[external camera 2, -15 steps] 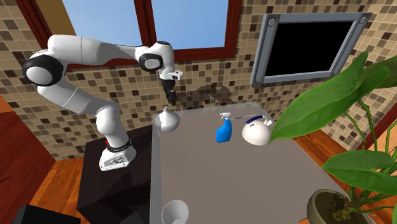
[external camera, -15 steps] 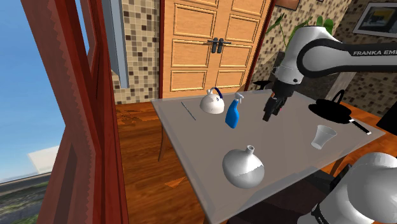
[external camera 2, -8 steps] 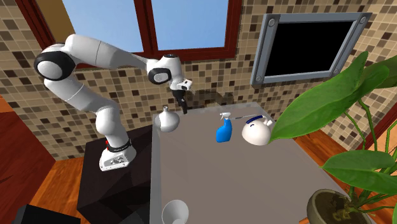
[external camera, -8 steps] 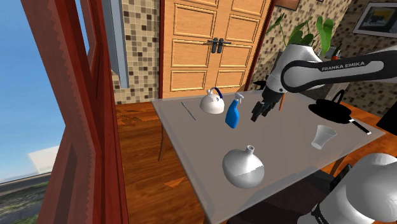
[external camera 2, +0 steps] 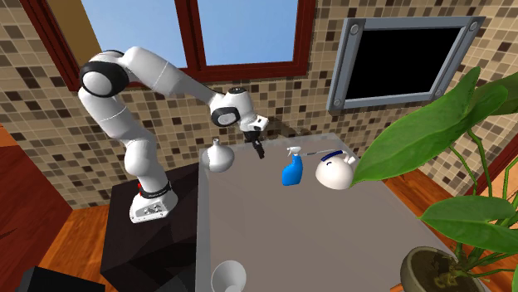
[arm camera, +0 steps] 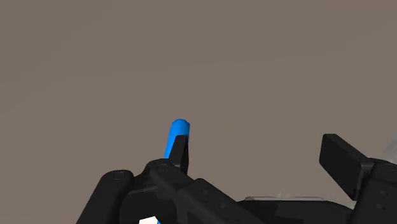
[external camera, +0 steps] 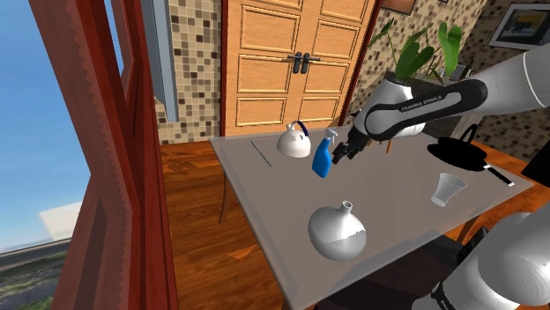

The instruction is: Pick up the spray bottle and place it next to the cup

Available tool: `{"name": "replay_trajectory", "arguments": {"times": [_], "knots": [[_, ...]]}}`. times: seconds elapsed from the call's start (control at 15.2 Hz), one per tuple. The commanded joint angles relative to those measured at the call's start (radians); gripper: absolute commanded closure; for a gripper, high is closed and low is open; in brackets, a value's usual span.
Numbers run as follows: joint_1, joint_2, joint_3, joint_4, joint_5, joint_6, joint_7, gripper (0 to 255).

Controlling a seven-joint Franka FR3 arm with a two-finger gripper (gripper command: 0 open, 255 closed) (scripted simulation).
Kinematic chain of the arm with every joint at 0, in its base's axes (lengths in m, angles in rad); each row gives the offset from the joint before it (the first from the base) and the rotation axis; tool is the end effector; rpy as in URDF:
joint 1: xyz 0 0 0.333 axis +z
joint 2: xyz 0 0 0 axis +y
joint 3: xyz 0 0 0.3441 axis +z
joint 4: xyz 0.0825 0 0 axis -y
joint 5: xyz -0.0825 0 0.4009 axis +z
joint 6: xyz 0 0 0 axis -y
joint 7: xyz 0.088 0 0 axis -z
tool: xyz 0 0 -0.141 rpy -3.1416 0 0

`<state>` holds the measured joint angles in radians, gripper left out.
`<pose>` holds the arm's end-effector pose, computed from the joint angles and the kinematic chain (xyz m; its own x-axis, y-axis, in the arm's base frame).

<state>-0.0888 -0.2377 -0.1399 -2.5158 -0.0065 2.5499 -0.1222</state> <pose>0.4678 -0.1085 0.3758 0.9585 -0.0976 0.2677 -0.1026 -0.9947 0.0048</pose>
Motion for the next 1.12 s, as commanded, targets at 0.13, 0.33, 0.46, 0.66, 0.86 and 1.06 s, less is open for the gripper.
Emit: {"name": "replay_trajectory", "arguments": {"times": [0.13, 0.33, 0.46, 0.66, 0.86, 1.06], "knots": [[-0.006, 0.132, -0.033, 0.054, 0.045, 0.151, -0.033, 0], [-0.008, 0.239, -0.052, 0.113, 0.114, 0.248, -0.079, 0], [-0.015, 0.31, -0.054, 0.16, 0.18, 0.303, -0.124, 0], [-0.037, 0.383, -0.041, 0.216, 0.256, 0.353, -0.179, 0], [-0.05, 0.43, -0.023, 0.237, 0.291, 0.377, -0.206, 0], [-0.064, 0.476, -0.003, 0.26, 0.322, 0.4, -0.23, 0]]}}
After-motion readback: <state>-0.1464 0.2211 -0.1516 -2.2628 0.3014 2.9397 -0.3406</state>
